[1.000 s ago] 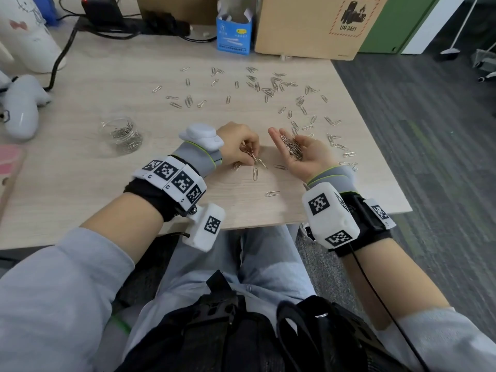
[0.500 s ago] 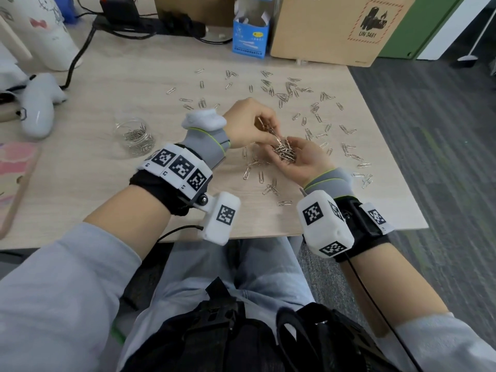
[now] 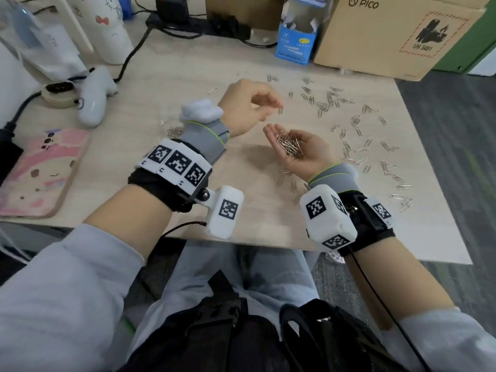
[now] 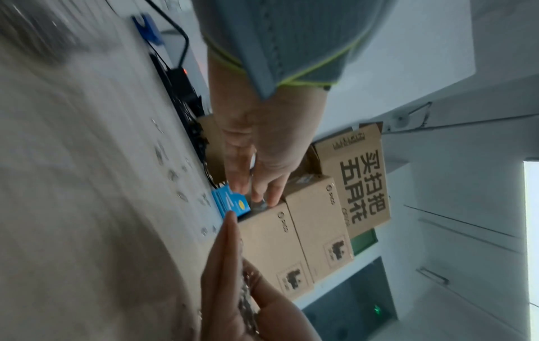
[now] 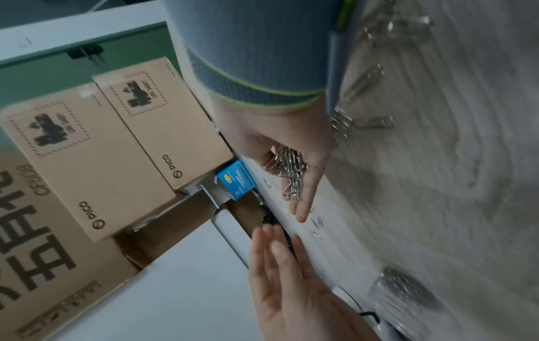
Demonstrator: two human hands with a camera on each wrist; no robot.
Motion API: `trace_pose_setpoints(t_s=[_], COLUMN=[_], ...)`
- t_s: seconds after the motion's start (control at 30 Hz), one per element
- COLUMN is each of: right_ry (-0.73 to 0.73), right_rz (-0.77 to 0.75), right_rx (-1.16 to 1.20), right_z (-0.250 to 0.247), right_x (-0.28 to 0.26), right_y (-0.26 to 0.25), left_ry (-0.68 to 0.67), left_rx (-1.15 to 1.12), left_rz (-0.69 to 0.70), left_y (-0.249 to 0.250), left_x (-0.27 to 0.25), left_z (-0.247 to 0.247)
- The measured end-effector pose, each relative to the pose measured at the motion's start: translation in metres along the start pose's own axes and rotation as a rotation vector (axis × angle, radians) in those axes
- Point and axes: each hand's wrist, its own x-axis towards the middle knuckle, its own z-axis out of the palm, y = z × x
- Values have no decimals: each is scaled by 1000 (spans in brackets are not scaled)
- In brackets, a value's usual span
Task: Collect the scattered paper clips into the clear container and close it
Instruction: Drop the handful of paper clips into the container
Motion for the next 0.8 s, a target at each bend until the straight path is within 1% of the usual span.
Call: trace_pose_setpoints(t_s=[0.07, 0.17, 0.23, 0.3, 0.37, 0.5, 0.57, 0.63, 0.67, 0.73, 0.8], right_ry=[7, 9, 4, -1, -9, -18, -21, -25, -26, -23, -26], right_rz=[-2, 38, 64, 86, 91, 90, 84, 82, 80, 85, 95], right_rx=[5, 4, -5, -18, -32, -20, -27, -32, -37, -53, -73], right_z=[5, 14, 19, 24, 27, 32, 34, 36, 37, 38, 40], right_x=[2, 7, 9, 10, 11, 11, 9, 7, 6, 6, 6], right_y=[7, 21, 28, 34, 37, 43, 45, 47, 49, 51, 54], left_ry=[107, 243, 256, 206, 210, 363, 393, 428, 434, 400, 354], left_rx=[82, 271, 420, 488, 502, 439, 410, 434, 442, 406, 295], left_rz=[-65, -231, -374, -477, -500, -483, -475, -512, -548, -605, -571], left_y=[-13, -33, -42, -48, -54, -63, -65, -68, -70, -75, -75], left_x=[-7, -23, -35, -49, -59, -70, -74, -78, -81, -83, -85], left_z=[-15, -34, -42, -47, -47, -53, -57, -60, -60, -61, -61])
